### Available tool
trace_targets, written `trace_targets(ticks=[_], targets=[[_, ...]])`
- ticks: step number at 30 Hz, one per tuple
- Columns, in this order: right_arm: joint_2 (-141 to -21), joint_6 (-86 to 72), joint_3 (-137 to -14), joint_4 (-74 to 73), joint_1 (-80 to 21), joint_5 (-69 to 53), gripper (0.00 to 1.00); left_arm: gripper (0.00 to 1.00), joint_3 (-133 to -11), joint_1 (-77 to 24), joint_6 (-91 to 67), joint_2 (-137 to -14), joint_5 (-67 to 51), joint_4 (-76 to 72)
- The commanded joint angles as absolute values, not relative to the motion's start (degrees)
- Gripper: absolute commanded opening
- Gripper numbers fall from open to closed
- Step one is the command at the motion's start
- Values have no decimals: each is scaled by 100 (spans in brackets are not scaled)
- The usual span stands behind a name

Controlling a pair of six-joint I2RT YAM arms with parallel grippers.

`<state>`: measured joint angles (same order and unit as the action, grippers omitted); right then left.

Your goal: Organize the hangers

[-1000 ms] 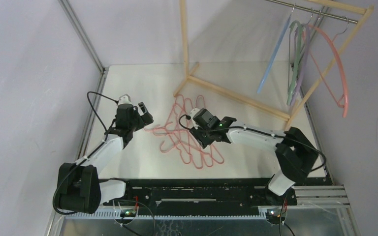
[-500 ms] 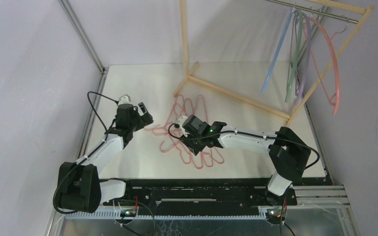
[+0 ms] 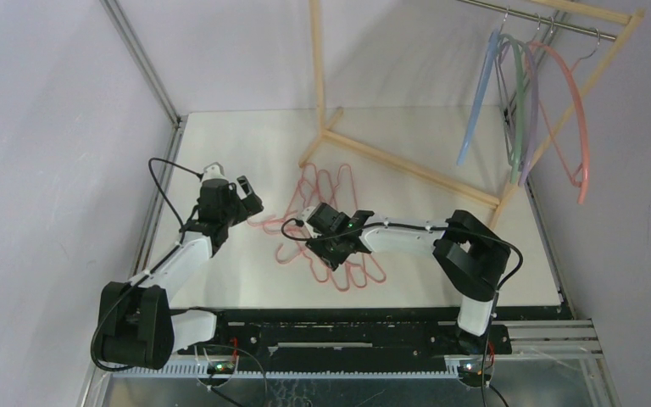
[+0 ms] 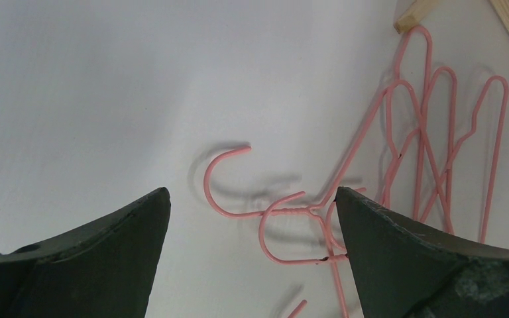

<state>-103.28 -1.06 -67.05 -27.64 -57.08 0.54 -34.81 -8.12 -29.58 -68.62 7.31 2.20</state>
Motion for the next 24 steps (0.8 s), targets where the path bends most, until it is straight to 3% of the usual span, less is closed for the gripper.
trace_targets(ticks=[1, 7, 12, 20, 23, 24], targets=[[-10373, -11, -6884, -2498, -5654, -25, 50, 100, -3513, -751, -2971, -6726, 805, 103], [-10453, -17, -6879, -2491, -5562, -61, 49, 100, -3584, -734, -2953, -6747, 817, 131], [-10498, -16, -6882, -2545, -5562, -106, 41, 100, -3599, -729, -2935, -6750, 826, 158], [-10532, -109, -6881, -2603, -5480, -436, 22, 100, -3575, -695, -2922, -6703, 861, 200], [-10449, -219, -6887, -2595, -5367, -702, 2, 100, -3615, -668, -2893, -6674, 883, 246], [-10385, -280, -6890, -2581, -5315, -816, 0, 100, -3627, -659, -2885, -6658, 887, 260]])
